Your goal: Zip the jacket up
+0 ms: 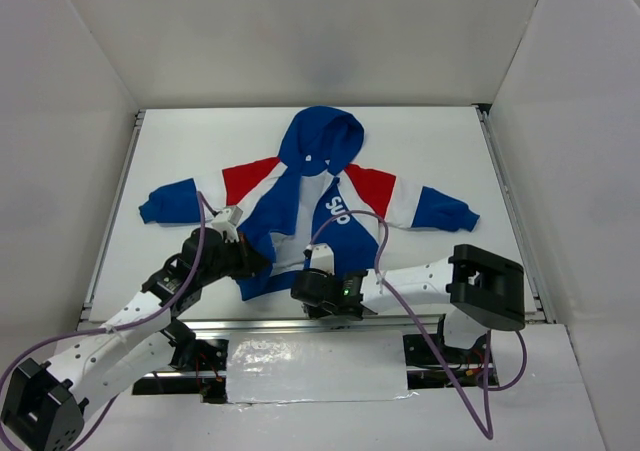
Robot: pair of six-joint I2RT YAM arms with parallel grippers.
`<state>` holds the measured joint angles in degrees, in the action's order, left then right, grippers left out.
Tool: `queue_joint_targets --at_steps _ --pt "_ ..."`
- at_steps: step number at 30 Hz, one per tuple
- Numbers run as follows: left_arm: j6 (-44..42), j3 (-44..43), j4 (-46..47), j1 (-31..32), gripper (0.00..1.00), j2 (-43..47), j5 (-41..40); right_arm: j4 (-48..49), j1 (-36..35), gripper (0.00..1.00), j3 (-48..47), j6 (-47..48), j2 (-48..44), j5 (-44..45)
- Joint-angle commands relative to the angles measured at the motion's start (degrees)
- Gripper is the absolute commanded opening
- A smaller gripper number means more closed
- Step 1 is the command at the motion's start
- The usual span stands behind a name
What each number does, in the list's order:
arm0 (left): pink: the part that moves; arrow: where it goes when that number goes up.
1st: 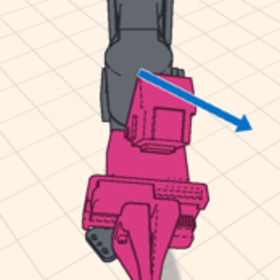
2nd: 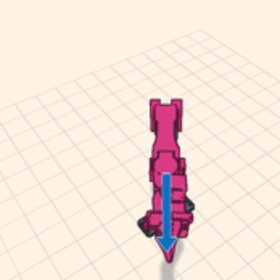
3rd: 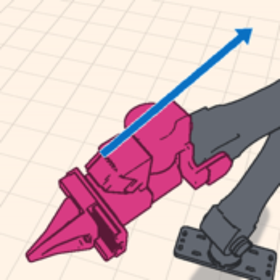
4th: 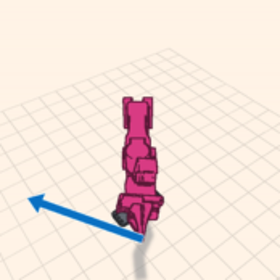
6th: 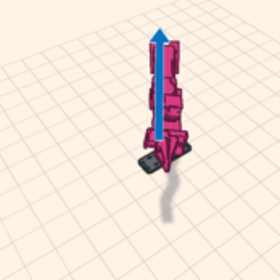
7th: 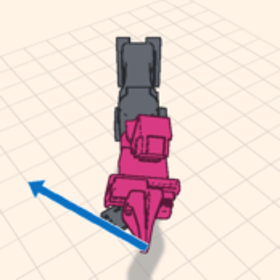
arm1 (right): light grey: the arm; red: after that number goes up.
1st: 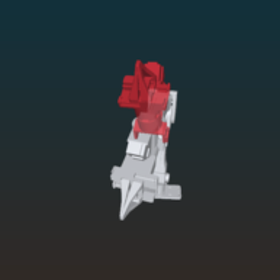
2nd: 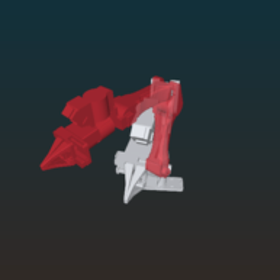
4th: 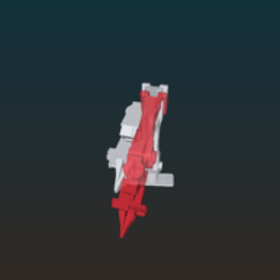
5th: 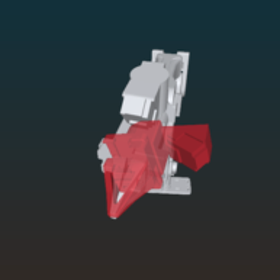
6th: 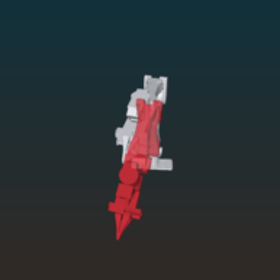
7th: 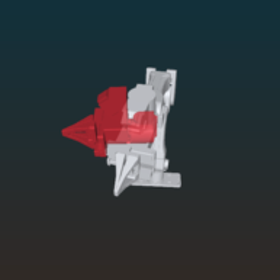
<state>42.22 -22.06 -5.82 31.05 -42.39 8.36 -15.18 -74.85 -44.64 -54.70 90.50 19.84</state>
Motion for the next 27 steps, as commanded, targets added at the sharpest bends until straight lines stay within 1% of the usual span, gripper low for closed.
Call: queue_joint_targets --at_steps 1,2,3,5,6,8,11,12,16,17,18,20,25,27 --pt "0.32 1.32 5.03 -0.11 0.00 -1.20 2.62 1.01 -0.65 0.00 4.03 -2.51 -3.03 -2.44" --pt "0.84 2.28 7.82 -0.11 0.00 -1.46 4.02 3.73 -0.56 0.00 5.26 -4.78 -5.05 -1.21" --pt "1.11 2.81 9.15 -0.11 0.00 -1.99 4.64 10.02 -0.47 0.00 8.57 -5.67 -8.81 -0.16" --pt "2.08 3.69 11.44 -0.11 0.00 -2.60 5.70 15.86 0.05 0.00 11.93 -6.82 -12.26 2.39" --pt "2.17 3.78 13.28 -0.02 0.00 -3.04 6.57 21.02 0.66 0.00 13.34 -8.22 -15.06 3.10" --pt "2.96 4.05 16.00 0.33 0.00 -3.92 6.93 26.31 0.93 0.00 16.25 -8.41 -18.41 6.17" --pt "4.62 4.84 19.17 1.03 0.00 -4.45 7.11 28.36 0.93 0.00 18.01 -9.20 -21.85 10.83" --pt "4.98 5.01 21.62 1.29 0.00 -4.37 6.76 30.02 1.11 0.00 19.06 -9.72 -22.73 11.53" --pt "6.30 5.54 25.68 4.54 0.00 -4.45 4.04 34.42 1.55 0.00 22.84 -11.39 -26.33 13.56" --pt "6.30 5.54 26.30 5.07 0.00 -4.37 3.42 35.47 1.55 0.00 23.80 -11.83 -28.43 14.17" --pt "6.47 5.80 28.04 6.03 0.00 -4.19 2.90 38.96 1.55 0.00 26.34 -11.84 -29.49 14.18" --pt "6.74 6.24 30.25 6.92 0.00 -3.84 2.80 42.67 1.55 0.00 29.42 -10.61 -32.31 14.18" --pt "7.09 6.60 34.03 9.99 0.00 -4.98 1.13 42.33 1.81 0.00 30.40 -9.47 -35.30 14.62" --pt "7.44 6.42 35.35 11.31 0.00 -6.20 -0.09 45.13 1.90 0.00 31.89 -9.38 -36.00 14.44"
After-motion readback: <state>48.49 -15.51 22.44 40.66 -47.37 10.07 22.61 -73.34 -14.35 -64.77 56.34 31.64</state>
